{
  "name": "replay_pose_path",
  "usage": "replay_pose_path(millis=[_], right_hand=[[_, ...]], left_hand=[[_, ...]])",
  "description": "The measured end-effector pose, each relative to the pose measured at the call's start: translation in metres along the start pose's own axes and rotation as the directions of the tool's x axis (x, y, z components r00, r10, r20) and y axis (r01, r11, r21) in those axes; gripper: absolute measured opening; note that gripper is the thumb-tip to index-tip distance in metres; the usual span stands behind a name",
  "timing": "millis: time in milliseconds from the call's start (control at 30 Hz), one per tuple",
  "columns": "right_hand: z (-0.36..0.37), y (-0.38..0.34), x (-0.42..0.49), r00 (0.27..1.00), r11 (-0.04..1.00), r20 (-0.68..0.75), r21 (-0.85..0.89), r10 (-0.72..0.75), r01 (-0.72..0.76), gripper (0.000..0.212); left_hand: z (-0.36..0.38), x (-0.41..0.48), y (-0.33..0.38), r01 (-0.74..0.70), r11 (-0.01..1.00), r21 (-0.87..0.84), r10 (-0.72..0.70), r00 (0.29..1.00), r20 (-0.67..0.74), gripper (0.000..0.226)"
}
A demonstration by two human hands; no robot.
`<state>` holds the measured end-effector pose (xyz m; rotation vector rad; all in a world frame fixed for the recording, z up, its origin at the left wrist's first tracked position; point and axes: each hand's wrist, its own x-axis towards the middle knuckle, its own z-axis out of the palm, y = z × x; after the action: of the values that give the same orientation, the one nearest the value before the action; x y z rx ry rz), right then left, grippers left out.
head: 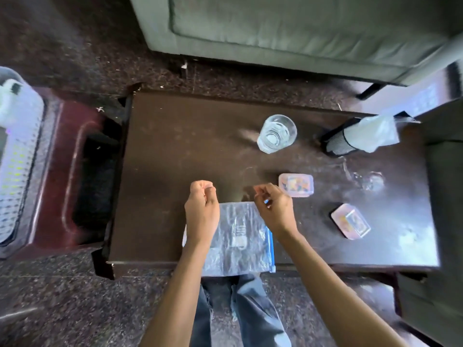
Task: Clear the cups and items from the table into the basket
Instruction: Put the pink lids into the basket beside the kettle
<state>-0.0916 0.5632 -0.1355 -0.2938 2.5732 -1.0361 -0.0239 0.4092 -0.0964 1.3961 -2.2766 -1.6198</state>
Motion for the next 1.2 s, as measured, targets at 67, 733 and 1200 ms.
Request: replay_pose_path(millis=[67,733,1200], right_hand=[[-0.005,0.005,-0.003,0.999,1.000,-0.034,-0.018,0.016,-0.016,0.020],[-0.053,0.065,0.036,0.996,0.902,0.024,-0.424,-0.081,0.084,0.060],[-0.033,0.077,0.032,0.978,0.936,0.028,0.285,0.206,-0.205,0.068]], left_hand=[[0.008,-0.004,0.001,0.004,1.000,0.027,-0.005,1.000,0.028,0.019],[0.067,-0.016,0.017,-0.051,0.997,0.065,0.044,0.992,0.116,0.015],[0.070,-0.011,0.023,-0.075,0.994,0.085,0.066,0.993,0.097,0.018]])
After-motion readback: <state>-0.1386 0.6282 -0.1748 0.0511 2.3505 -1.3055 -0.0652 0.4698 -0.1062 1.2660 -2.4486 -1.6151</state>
